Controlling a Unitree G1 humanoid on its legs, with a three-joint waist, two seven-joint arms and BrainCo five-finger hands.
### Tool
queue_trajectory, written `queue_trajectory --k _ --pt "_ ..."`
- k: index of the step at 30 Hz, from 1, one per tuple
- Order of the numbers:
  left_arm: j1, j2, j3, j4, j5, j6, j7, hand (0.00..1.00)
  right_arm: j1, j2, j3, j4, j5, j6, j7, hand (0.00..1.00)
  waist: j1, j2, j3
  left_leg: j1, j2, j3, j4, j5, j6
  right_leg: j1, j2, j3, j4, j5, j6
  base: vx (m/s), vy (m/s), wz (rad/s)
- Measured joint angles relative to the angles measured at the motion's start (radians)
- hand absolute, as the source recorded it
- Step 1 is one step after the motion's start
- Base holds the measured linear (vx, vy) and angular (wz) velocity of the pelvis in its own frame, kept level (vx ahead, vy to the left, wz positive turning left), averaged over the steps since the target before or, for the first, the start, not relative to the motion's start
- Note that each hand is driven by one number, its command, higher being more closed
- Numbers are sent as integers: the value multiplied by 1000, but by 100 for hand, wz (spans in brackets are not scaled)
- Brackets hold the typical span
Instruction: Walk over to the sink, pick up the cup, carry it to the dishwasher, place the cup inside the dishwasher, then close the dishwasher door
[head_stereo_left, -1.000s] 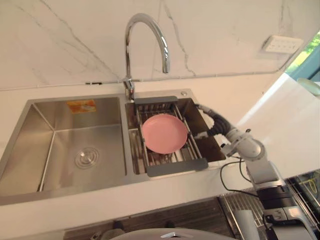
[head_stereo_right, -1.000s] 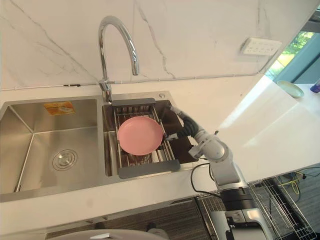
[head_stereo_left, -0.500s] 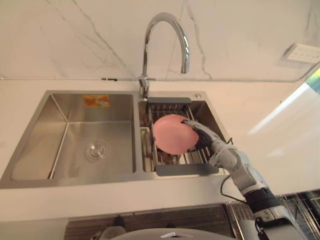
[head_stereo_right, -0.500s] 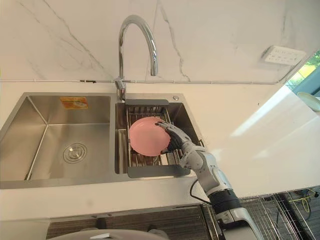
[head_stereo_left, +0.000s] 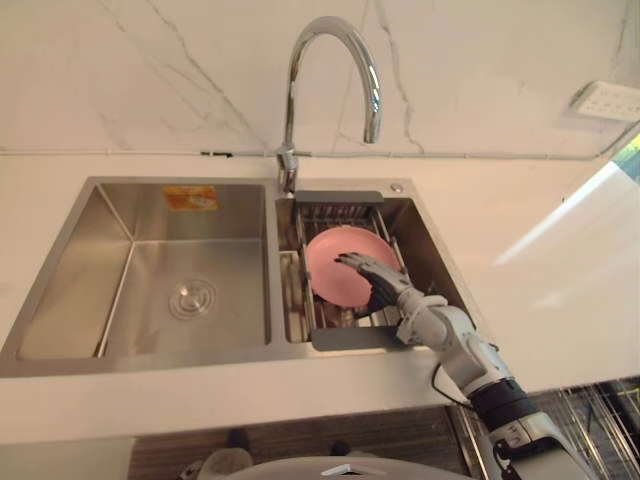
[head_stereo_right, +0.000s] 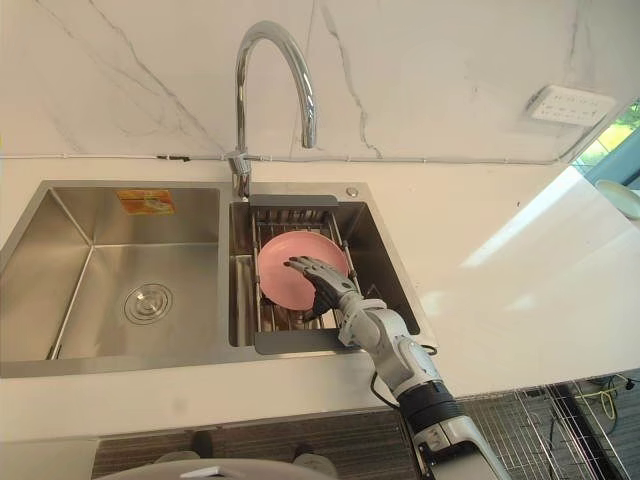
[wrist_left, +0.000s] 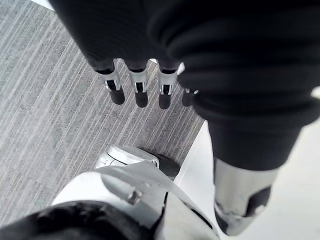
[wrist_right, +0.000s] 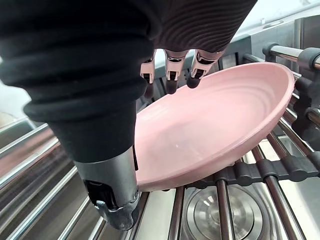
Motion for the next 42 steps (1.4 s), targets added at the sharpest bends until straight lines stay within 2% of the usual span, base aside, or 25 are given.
queue_trajectory --k 5,9,17,23,27,29,32,37,42 --pt "-1 4 5 0 6 20 2 0 15 -7 -1 -12 9 -38 35 0 -5 -5 3 0 0 7 0 -5 0 -1 0 4 -2 0 3 0 0 0" --pt "0 5 6 1 18 25 0 0 34 -36 -1 -42 -15 -60 29 0 -7 -8 4 3 0 9 0 -6 2 -2 0 7 -1 3 10 23 -2 -4" --pt "-1 5 4 3 17 24 1 0 35 -42 2 -38 -213 -51 -17 0 -6 -7 4 13 0 18 0 -12 2 0 1 24 -1 2 11 9 -2 -6" --pt "-3 5 0 3 18 24 14 0 32 -37 5 -8 -308 0 -100 0 2 -7 5 13 -1 7 0 -9 6 5 0 13 1 1 11 -14 -1 4" --pt "-5 5 -2 3 21 27 19 0 15 -35 9 40 -332 31 -147 0 12 -6 5 15 -1 1 0 -6 6 9 -1 4 5 0 10 -4 0 7" --pt "-8 7 -8 7 38 27 19 0 -27 -33 33 100 -363 50 -200 0 13 -6 5 20 -3 -10 0 -6 2 19 -3 -4 7 -7 9 -36 1 11" --pt "-11 15 -37 7 38 27 20 0 -70 -4 42 172 -367 79 -252 0 22 -6 5 18 -2 -20 -1 -2 0 21 -2 -14 12 -14 0 -36 -1 12" --pt "-15 18 -38 7 38 28 25 0 -94 14 51 247 -370 101 -291 0 43 -5 6 16 -3 -33 -1 -1 -1 27 -4 -32 15 -25 1 -12 -2 13" --pt "-15 24 -39 7 50 37 34 0 -99 48 74 317 -365 126 -372 0 44 -14 8 14 -5 -49 -1 -1 -2 36 -5 -50 20 -30 4 21 -7 9"
